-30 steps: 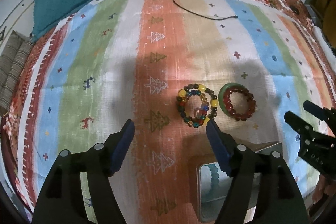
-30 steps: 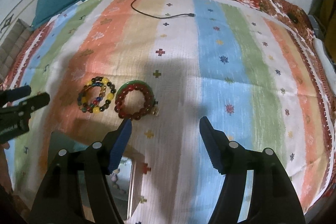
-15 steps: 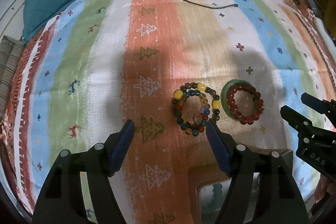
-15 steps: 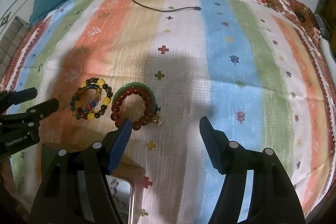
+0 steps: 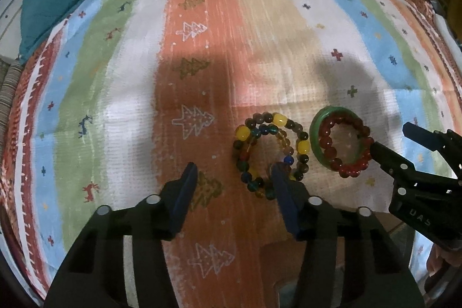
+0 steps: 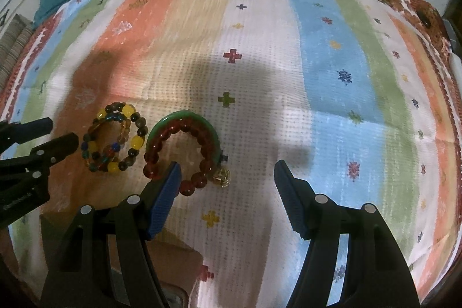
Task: Organize jewelry
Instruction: 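Grasp the multicolour bead bracelet with left tool while right grasps red bead bracelet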
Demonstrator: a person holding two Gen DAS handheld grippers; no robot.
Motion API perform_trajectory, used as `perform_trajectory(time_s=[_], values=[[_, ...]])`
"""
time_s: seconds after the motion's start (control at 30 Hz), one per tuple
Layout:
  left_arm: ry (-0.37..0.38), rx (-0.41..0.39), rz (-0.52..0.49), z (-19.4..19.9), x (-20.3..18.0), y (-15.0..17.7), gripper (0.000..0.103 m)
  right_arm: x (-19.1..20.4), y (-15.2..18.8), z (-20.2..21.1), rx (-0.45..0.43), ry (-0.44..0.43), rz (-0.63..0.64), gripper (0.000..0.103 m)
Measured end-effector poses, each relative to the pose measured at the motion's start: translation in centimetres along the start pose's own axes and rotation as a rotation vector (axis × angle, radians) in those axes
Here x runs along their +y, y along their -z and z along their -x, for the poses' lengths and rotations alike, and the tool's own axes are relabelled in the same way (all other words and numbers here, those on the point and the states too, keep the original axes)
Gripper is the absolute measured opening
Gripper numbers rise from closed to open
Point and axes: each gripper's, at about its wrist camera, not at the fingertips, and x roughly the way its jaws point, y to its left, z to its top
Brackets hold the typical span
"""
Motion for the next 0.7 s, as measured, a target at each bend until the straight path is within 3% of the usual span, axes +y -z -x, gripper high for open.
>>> perform_trajectory(time_s=[0.07, 0.1, 0.2, 0.27, 0.43, 0.5, 0.57, 0.7], values=[[0.000, 0.013, -0.006, -0.6, -0.1, -0.1, 0.046, 0.1, -0.1, -0.4, 0.009, 0.000, 0.004, 0.065], [-0.002, 0.018, -0.008, -0.9, -0.1, -0.1, 0.046, 0.1, -0.2, -0.6, 0.014, -0.001, 0.006, 0.058], [0.002, 0.039, -0.009, -1.8, 0.0, -0.2, 0.045, 0.3, -0.3, -1.1, 0.027, -0.004, 0.014, 0.052], [0.000, 0.046, -0.014, -2.1, 0.0, -0.3, 0.035, 0.3, -0.4, -1.4, 0.032, -0.008, 0.018, 0.048], [0.016, 0.055, -0.025, -2.4, -0.4, -0.3, 0.026, 0.6, -0.4, -1.8, 0.038, -0.025, 0.033, 0.038], [0.027, 0.060, -0.026, -2.6, -0.4, -0.4, 0.025, 0.8, -0.4, -1.9, 0.044, -0.037, 0.043, 0.022], [0.035, 0.070, -0.023, -3.0, -0.4, -0.3, 0.019, 1.0, -0.2, -2.3, 0.055, -0.034, 0.059, 0.016], [0.046, 0.065, -0.014, -3.1, -0.3, -0.2, 0.013, 0.9, -0.1, -2.4, 0.054, -0.043, 0.058, 0.014]])
